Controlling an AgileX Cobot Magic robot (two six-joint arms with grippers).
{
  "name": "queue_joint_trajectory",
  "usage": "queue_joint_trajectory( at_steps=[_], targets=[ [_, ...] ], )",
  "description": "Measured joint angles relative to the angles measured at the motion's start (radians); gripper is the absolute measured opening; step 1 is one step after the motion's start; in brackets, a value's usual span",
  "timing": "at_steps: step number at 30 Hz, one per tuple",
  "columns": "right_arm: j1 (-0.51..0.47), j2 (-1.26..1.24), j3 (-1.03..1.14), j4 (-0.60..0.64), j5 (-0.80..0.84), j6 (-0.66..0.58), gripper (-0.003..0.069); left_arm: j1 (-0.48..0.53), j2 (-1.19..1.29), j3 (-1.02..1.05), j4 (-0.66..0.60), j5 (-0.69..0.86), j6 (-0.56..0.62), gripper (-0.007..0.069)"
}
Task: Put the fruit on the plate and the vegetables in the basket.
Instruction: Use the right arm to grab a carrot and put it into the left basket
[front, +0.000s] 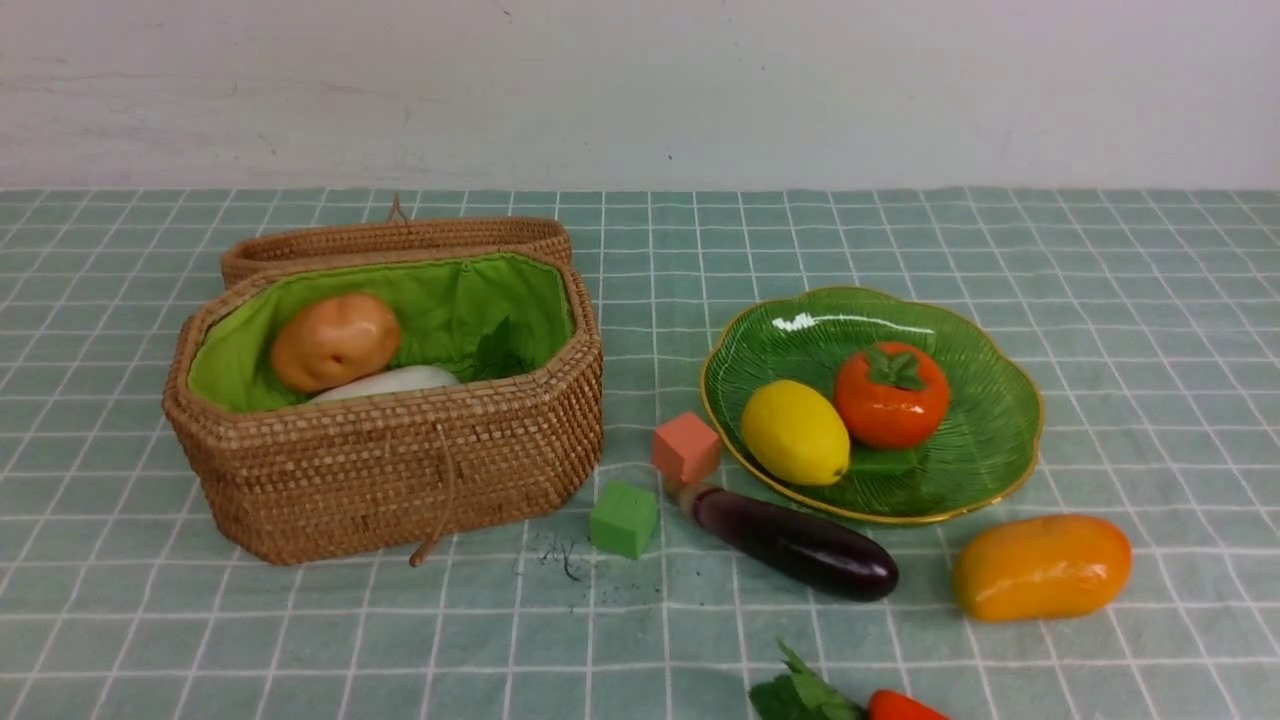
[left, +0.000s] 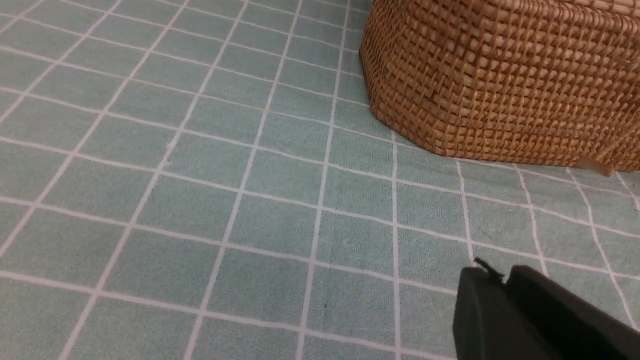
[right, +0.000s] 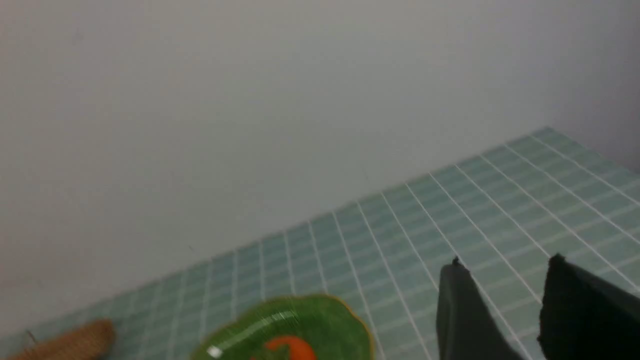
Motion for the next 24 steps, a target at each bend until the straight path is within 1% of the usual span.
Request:
queue_joint_trajectory(
  at_steps=[1, 2, 3, 4, 6, 9, 12, 13, 14, 15, 17, 18, 19, 20, 21, 23, 24],
  targets=[
    [0.0, 0.008, -0.001, 0.0, 0.01, -0.007, 0.0241, 0.0, 0.0, 0.0, 0.0, 0.0, 0.0, 0.0059],
    [0.0, 0.074, -0.003, 0.005, 0.048, -0.071, 0.0241, 0.0, 0.0, 0.0, 0.0, 0.0, 0.0, 0.006],
    [0.0, 0.09, -0.003, 0.006, 0.053, -0.089, 0.0241, 0.0, 0.0, 0.0, 0.0, 0.0, 0.0, 0.006],
    [0.0, 0.149, -0.003, 0.023, 0.093, -0.152, 0.0241, 0.0, 0.0, 0.0, 0.0, 0.0, 0.0, 0.006],
    [0.0, 0.214, -0.003, 0.056, 0.124, -0.23, 0.0241, 0.0, 0.0, 0.0, 0.0, 0.0, 0.0, 0.006],
    [0.0, 0.305, -0.003, 0.173, 0.179, -0.353, 0.0241, 0.0, 0.0, 0.0, 0.0, 0.0, 0.0, 0.0064],
    [0.0, 0.411, -0.003, 0.303, 0.246, -0.543, 0.0248, 0.0, 0.0, 0.0, 0.0, 0.0, 0.0, 0.0071],
    [0.0, 0.417, -0.003, 0.312, 0.251, -0.57, 0.025, 0.0, 0.0, 0.0, 0.0, 0.0, 0.0, 0.0071],
    [0.012, 0.453, -0.003, 0.375, 0.28, -0.669, 0.0267, 0.0, 0.0, 0.0, 0.0, 0.0, 0.0, 0.0072],
    [0.033, 0.47, -0.003, 0.412, 0.29, -0.724, 0.0285, 0.0, 0.0, 0.0, 0.0, 0.0, 0.0, 0.0074],
    [0.101, 0.494, -0.003, 0.463, 0.301, -0.802, 0.0332, 0.0, 0.0, 0.0, 0.0, 0.0, 0.0, 0.0076],
    [0.11, 0.5, -0.003, 0.472, 0.303, -0.808, 0.0344, 0.0, 0.0, 0.0, 0.0, 0.0, 0.0, 0.0076],
    [0.18, 0.523, -0.005, 0.485, 0.314, -0.839, 0.0395, 0.0, 0.0, 0.0, 0.0, 0.0, 0.0, 0.0078],
    [0.235, 0.55, -0.007, 0.479, 0.329, -0.844, 0.0444, 0.0, 0.0, 0.0, 0.0, 0.0, 0.0, 0.0078],
    [0.263, 0.571, -0.007, 0.465, 0.34, -0.842, 0.0477, 0.0, 0.0, 0.0, 0.0, 0.0, 0.0, 0.0079],
    [0.37, 0.635, -0.009, 0.396, 0.37, -0.817, 0.057, 0.0, 0.0, 0.0, 0.0, 0.0, 0.0, 0.0082],
    [0.403, 0.658, -0.009, 0.357, 0.376, -0.806, 0.0601, 0.0, 0.0, 0.0, 0.0, 0.0, 0.0, 0.0082]
  ],
)
